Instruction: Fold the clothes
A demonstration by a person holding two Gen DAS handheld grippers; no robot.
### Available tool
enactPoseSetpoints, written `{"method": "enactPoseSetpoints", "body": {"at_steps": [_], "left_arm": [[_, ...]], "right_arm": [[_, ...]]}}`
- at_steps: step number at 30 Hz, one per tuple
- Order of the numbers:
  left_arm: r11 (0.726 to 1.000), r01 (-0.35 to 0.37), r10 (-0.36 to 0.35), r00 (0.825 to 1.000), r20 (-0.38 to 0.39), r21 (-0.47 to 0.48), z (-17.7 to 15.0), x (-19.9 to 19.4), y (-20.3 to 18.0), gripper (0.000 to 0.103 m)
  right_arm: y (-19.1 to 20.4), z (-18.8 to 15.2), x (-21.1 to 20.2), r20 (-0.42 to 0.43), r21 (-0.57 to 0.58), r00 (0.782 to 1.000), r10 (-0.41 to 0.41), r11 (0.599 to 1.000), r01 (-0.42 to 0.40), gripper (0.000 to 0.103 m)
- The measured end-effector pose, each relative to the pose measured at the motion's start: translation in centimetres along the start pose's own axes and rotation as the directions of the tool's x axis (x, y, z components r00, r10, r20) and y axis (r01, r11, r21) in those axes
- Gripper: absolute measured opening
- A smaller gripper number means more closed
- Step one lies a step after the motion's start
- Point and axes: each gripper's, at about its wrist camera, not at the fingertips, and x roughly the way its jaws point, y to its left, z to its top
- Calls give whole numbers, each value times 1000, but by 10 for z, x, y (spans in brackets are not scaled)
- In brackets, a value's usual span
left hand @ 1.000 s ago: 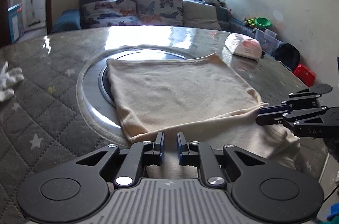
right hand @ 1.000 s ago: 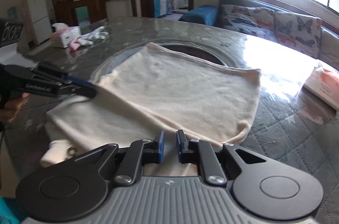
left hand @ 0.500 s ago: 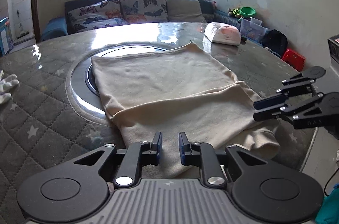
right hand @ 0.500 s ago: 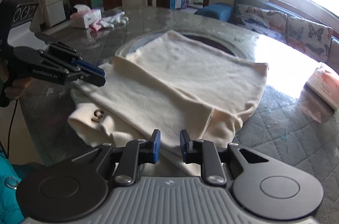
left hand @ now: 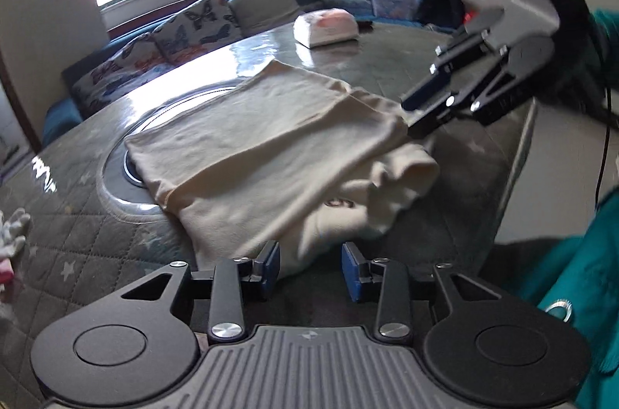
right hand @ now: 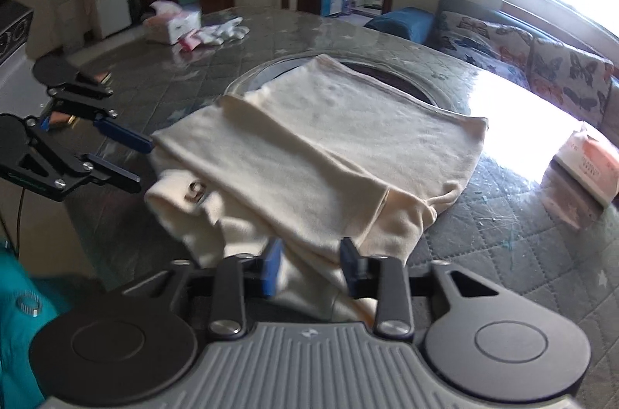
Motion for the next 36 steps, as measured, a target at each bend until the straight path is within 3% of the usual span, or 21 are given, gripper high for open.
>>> {"method": "enactPoseSetpoints", "body": {"at_steps": [8, 16, 17, 19, 21, 27, 30, 33, 36], "left_arm": [[995, -33, 30, 999, 32, 97, 0, 13, -18, 41], [992, -21, 12, 997, 71, 122, 4, 20, -19, 41], [992, -20, 10, 997, 75, 126, 4, 22, -20, 40], [992, -10, -1, 996, 88, 126, 6, 24, -19, 22], [994, 1, -12, 995, 100, 108, 9, 20, -20, 13], [997, 41, -33, 990, 136, -58, 25, 17, 16, 9], [990, 66, -47, 988, 149, -127, 34, 21, 33, 8], [977, 96, -68, 986, 149, -188, 40, 26, 46, 9], [974, 105, -79, 988, 133, -203, 40, 32, 52, 11]], "right_arm": [[21, -15, -10, -40, -145, 999, 3, 989, -9, 47], [34, -27, -5, -52, -264, 998, -25, 964, 11, 58], [36, -28, -4, -49, -280, 998, -29, 960, 14, 59], [38, -28, -4, -36, -297, 999, -29, 955, 17, 62], [39, -26, -2, -22, -310, 999, -24, 951, 16, 64], [37, -20, 6, 14, -327, 1000, -3, 945, 7, 66], [35, -16, 14, 46, -324, 999, -9, 946, 23, 61], [32, -9, 22, 79, -296, 997, -3, 955, 26, 48], [23, 2, 29, 79, -234, 996, 31, 972, -11, 17]]}}
